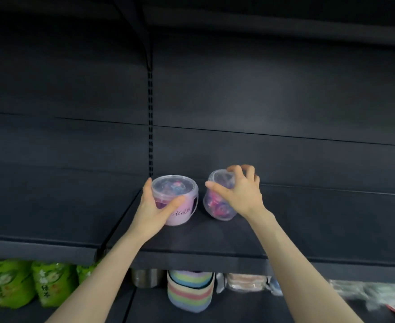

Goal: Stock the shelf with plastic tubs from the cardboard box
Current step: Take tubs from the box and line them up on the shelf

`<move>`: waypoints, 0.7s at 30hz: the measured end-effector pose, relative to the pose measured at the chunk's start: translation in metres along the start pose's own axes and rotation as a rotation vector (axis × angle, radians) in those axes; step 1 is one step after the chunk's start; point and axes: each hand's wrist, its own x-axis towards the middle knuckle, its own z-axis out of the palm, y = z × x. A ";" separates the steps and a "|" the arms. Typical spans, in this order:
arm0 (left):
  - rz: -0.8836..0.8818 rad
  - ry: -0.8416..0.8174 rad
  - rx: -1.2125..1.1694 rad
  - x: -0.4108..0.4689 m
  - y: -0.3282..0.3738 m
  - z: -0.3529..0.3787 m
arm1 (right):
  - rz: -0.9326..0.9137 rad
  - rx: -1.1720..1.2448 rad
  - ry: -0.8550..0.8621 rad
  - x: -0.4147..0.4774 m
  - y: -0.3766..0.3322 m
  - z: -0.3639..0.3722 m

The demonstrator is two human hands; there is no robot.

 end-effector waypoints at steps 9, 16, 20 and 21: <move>0.438 0.120 0.435 0.063 -0.007 0.007 | -0.027 -0.006 -0.243 0.039 0.021 0.016; 0.492 0.109 0.524 0.084 -0.016 0.010 | -0.021 -0.137 -0.031 0.048 0.024 0.020; 0.534 0.111 0.556 0.078 -0.019 0.010 | -0.086 -0.123 -0.047 0.044 0.020 0.034; 0.539 0.120 0.569 0.077 -0.019 0.010 | -0.089 -0.053 -0.100 0.042 0.022 0.032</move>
